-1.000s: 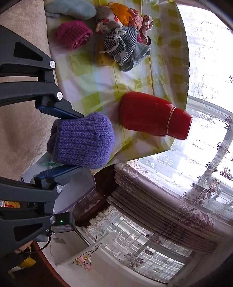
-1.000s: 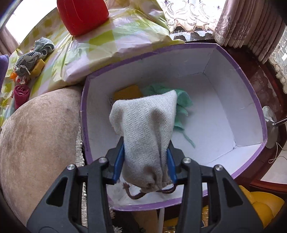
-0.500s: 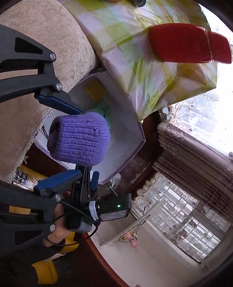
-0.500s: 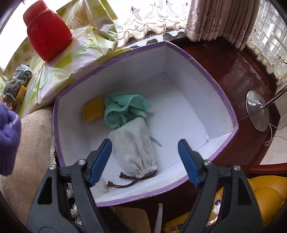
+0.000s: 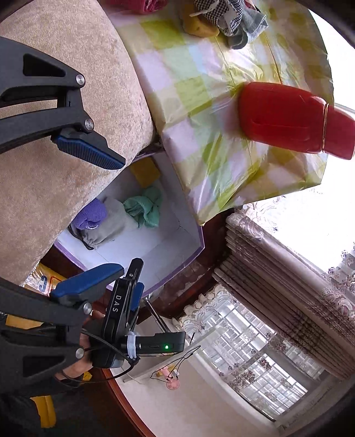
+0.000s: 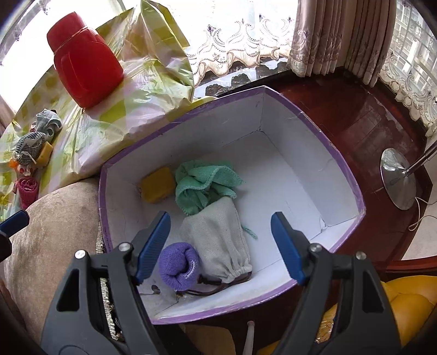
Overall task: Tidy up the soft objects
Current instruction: 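Grasp the light blue mitten with the left gripper while the right grasps the pink knit hat, then carry the mitten and pink hat into the white box and release both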
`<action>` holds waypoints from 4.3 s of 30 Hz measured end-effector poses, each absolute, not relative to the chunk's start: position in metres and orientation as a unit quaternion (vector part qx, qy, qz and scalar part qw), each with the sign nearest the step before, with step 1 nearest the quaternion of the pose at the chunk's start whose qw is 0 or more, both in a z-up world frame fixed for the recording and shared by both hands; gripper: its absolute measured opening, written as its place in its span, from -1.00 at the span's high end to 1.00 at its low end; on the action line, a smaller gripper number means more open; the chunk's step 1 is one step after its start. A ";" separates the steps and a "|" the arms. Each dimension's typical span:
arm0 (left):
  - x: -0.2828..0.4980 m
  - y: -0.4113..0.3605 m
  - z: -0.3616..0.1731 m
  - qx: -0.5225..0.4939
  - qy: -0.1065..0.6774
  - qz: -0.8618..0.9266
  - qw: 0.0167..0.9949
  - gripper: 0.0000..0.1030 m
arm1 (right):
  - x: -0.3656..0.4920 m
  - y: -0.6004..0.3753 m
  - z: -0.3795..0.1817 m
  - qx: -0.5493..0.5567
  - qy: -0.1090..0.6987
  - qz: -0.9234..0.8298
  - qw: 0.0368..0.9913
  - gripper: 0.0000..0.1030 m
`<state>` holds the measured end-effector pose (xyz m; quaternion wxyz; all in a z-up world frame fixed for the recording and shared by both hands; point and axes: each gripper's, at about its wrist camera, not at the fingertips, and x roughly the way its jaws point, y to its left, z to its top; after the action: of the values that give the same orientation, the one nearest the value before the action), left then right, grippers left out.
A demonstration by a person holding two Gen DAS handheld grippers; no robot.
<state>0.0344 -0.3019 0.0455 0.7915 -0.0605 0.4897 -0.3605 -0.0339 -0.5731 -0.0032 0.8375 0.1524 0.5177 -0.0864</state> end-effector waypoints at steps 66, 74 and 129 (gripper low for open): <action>0.131 -0.006 -0.033 -0.136 0.525 -0.013 0.840 0.02 | 0.119 -0.146 -0.014 -0.144 0.478 0.245 0.831 -0.26; 0.121 -0.007 -0.026 -0.140 0.499 -0.011 0.855 0.15 | 0.114 -0.155 -0.009 -0.123 0.463 0.250 0.841 0.17; 0.080 -0.360 0.019 -0.022 0.514 -0.320 0.795 -0.43 | 0.013 -0.562 0.049 0.146 0.412 -0.105 0.893 0.21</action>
<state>0.0798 -0.3598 0.0187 0.7954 -0.0216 0.5143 -0.3201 0.0128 -0.5617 0.0492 0.8934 0.1461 0.4118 -0.1046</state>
